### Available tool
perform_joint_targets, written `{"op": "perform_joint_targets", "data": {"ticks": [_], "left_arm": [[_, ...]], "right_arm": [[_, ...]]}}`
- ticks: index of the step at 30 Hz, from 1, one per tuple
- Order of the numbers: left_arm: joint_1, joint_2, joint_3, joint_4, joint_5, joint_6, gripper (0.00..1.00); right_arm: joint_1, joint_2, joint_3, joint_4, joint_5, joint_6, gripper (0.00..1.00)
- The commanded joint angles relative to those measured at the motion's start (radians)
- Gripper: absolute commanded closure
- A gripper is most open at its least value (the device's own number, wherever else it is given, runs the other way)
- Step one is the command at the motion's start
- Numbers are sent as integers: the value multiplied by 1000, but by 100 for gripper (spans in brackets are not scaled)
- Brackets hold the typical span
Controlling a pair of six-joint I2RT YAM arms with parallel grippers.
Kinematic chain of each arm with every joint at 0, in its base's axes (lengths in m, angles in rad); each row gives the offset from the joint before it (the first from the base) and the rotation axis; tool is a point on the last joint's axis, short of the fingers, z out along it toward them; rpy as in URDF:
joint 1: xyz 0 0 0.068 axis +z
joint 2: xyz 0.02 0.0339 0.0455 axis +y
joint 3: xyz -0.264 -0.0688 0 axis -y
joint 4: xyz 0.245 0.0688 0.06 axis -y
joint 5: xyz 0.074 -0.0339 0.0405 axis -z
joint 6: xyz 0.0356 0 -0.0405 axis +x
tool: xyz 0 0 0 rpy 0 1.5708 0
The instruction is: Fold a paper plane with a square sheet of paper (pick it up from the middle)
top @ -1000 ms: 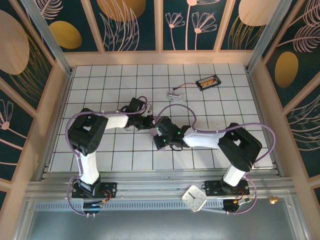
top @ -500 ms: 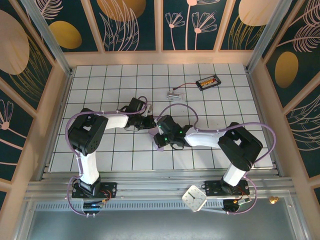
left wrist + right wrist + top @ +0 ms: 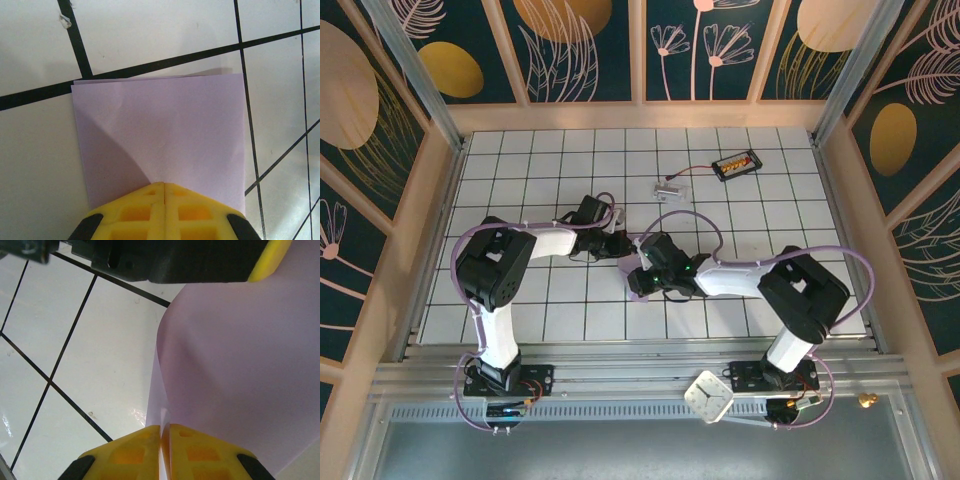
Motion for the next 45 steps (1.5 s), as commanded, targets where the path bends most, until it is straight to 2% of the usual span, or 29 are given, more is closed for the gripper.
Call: {"op": "perform_joint_targets", "data": {"ticks": [1,25,34,45], "left_arm": [[-4,25,6,-45,4,23,95],[-3,26,8,-48,2,24,97],[-3,26,10,-51,1,26,98],[-4,29,11,-53,1,27,98]], "right_arm": [[-11,-34,-19,36,-19,24,86],[-56,-72,-93,153,-97,109,82],[-73,-71,-92,161,-110,114,91],[-101,-26,-41,96,-78,55,95]]}}
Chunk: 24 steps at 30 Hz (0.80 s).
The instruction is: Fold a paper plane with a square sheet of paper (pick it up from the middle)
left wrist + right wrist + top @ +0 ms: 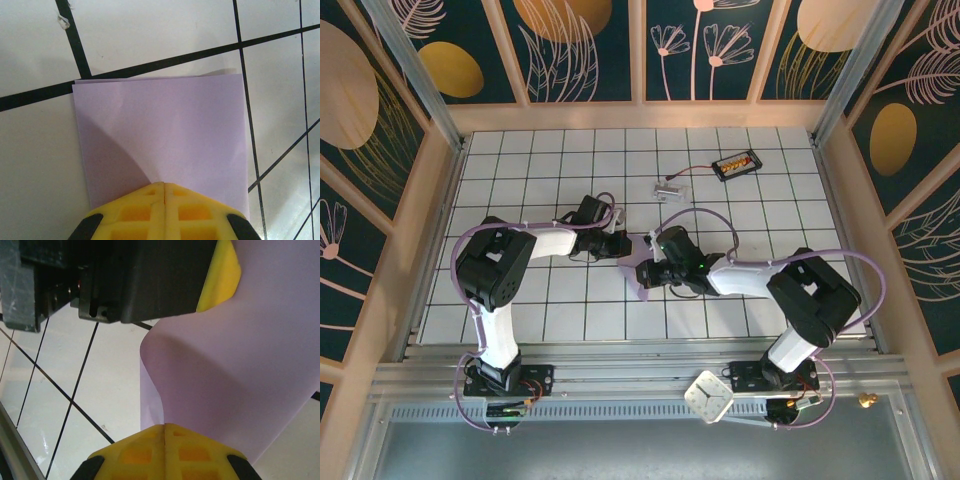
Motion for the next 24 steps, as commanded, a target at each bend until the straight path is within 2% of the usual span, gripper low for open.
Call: {"op": "perform_joint_targets", "data": {"ticks": [1,24], "left_arm": [[-4,29,12,-52,0,19,98],[-4,27,4,-48,4,15,98]], "right_arm": [[-12,24,31,-25,15,-34,95],[-35,91,67,-59,38,-82,95]]}}
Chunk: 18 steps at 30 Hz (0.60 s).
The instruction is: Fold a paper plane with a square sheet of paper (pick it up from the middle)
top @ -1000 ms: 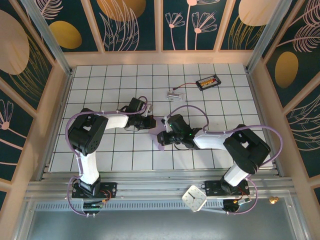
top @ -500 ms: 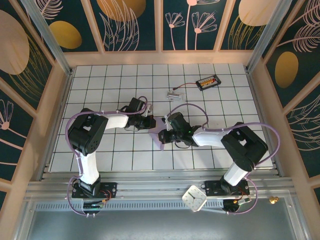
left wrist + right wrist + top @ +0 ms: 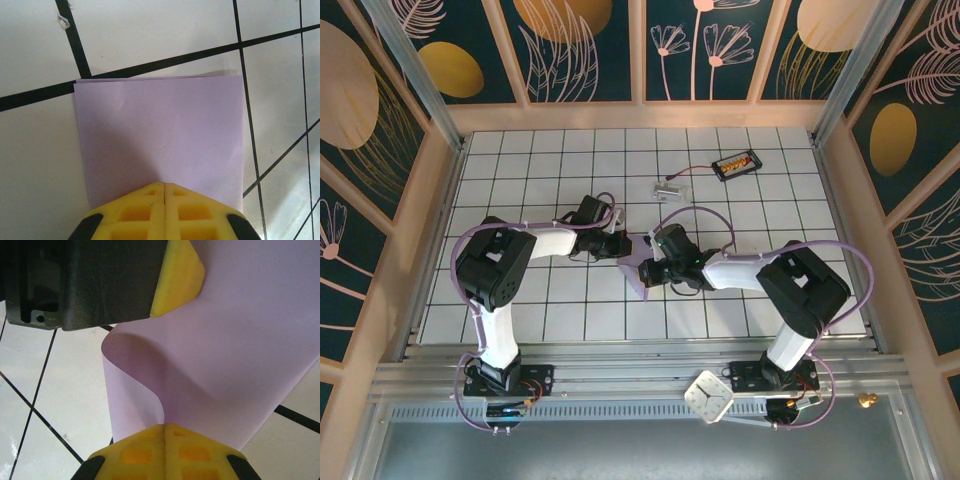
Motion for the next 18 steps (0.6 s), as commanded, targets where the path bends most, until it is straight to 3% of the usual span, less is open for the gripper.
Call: {"op": "perform_joint_targets", "data": {"ticks": [1,18], "left_arm": [[-4,27,4,-48,1,14,98],[-4,27,2,-48,3,15,97]], "right_arm": [[-11,22,31,-12,14,-23,95],[-16,53,38,-3,5,-36,95]]}}
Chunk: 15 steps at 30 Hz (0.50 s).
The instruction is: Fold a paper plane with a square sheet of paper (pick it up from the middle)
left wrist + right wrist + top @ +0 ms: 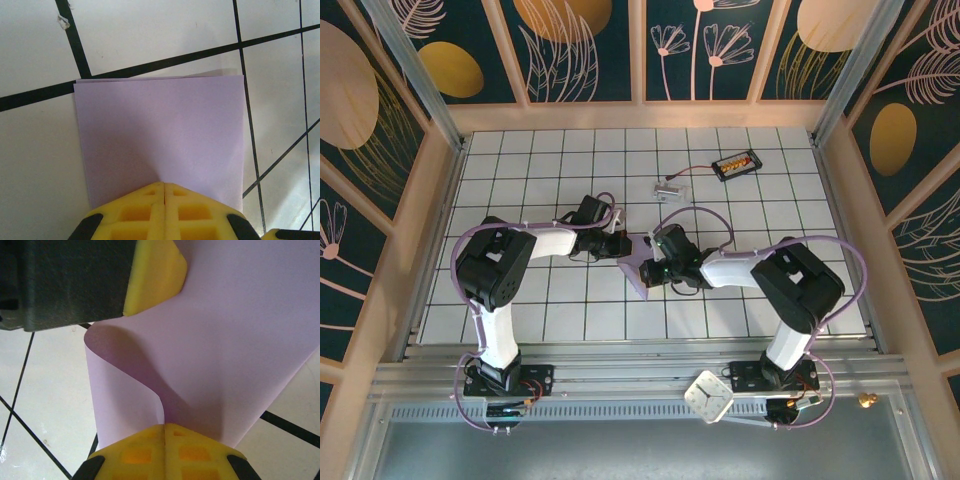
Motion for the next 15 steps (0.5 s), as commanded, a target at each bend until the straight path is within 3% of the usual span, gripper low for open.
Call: {"op": "perform_joint_targets", "data": {"ticks": [1,15], "left_arm": [[-4,26,2,-48,3,15,97],[-3,26,2,-50,0,16,97]], "right_arm": [[-8,17,26,1,-2,-16,95],[-11,-8,3,-13,17,-21,97]]}}
